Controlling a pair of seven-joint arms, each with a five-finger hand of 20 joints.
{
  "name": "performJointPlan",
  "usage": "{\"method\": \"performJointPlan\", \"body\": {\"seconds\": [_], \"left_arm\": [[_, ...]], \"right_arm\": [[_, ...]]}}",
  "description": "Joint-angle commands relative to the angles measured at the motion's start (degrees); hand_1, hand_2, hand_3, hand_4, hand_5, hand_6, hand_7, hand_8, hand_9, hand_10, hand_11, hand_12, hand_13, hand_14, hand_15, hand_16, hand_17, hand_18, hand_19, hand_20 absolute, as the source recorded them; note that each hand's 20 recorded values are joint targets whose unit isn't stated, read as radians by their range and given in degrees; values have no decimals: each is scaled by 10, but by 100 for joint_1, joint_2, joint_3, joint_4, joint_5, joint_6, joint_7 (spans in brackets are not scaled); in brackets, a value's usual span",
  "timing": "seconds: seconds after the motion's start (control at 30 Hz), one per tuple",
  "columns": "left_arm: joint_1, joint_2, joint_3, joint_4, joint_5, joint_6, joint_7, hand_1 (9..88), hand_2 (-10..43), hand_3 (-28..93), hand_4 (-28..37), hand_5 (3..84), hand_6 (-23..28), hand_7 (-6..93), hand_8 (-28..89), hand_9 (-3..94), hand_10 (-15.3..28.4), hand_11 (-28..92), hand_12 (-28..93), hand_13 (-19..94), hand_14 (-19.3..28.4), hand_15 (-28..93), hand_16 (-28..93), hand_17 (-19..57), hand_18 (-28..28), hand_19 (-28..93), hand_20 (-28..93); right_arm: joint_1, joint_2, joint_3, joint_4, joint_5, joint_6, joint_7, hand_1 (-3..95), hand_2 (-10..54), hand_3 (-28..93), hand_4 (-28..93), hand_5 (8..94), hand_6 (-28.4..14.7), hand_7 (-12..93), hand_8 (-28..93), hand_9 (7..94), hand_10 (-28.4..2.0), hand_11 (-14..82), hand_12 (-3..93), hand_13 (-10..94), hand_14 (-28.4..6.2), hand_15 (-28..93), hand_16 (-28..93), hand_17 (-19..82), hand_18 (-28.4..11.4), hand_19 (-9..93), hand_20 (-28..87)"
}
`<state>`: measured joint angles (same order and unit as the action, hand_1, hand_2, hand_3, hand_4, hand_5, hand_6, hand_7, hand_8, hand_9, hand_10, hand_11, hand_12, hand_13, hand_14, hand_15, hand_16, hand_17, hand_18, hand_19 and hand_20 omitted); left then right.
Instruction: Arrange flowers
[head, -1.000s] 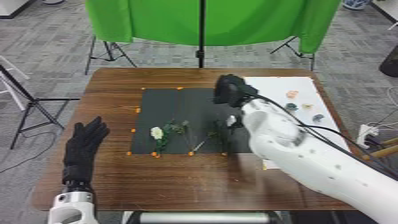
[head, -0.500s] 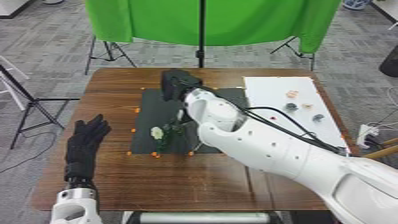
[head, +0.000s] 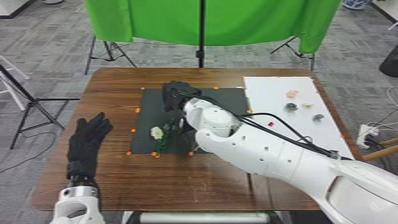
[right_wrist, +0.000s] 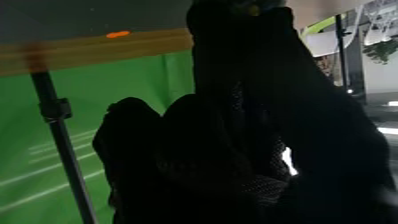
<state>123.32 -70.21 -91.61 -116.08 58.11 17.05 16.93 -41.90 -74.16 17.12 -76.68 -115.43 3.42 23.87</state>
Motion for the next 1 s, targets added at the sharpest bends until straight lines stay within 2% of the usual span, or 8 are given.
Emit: {"method": "performJointPlan", "body": {"seconds": [0.03,0.23,0.43,0.8,1.0], "left_arm": [[77,-61,75,72,-6,-12,-54,195,244,536,-283,439,88,47,-52,387,147,162,101,287,176,259,-25,52,125,107,194],[78,-79,77,68,4,23,-58,210,253,547,-283,440,90,47,-51,387,146,163,101,288,176,259,-25,52,125,107,194],[69,-72,81,73,0,29,-55,204,254,558,-283,441,90,48,-52,387,145,164,101,288,175,259,-26,53,124,107,193],[103,-76,65,63,-1,7,-51,205,236,556,-283,439,91,47,-51,386,146,162,101,287,176,259,-25,52,125,107,193],[111,-56,46,57,6,-11,-73,201,233,558,-283,439,91,47,-51,386,145,163,102,288,177,263,-24,51,125,107,194]], "right_arm": [[5,-29,-2,-23,-81,-89,43,584,-95,532,-177,744,26,192,57,870,-89,88,404,903,-11,669,340,685,-107,932,661],[-20,11,-38,-8,-158,-118,44,576,-95,519,-179,722,29,188,50,851,-91,115,386,899,-11,669,340,684,-105,932,658],[-36,24,-17,26,-166,-148,65,557,-95,557,-189,698,32,190,40,836,-92,114,389,897,-10,668,339,682,-104,932,655],[-43,116,62,-108,-103,-385,76,501,-95,617,-219,661,38,179,-96,802,-97,164,336,893,-12,664,342,676,-108,932,651],[-28,177,104,-152,-121,-452,64,483,-95,628,-218,630,41,173,-112,801,-100,178,322,893,-14,662,342,673,-107,932,646]]}}
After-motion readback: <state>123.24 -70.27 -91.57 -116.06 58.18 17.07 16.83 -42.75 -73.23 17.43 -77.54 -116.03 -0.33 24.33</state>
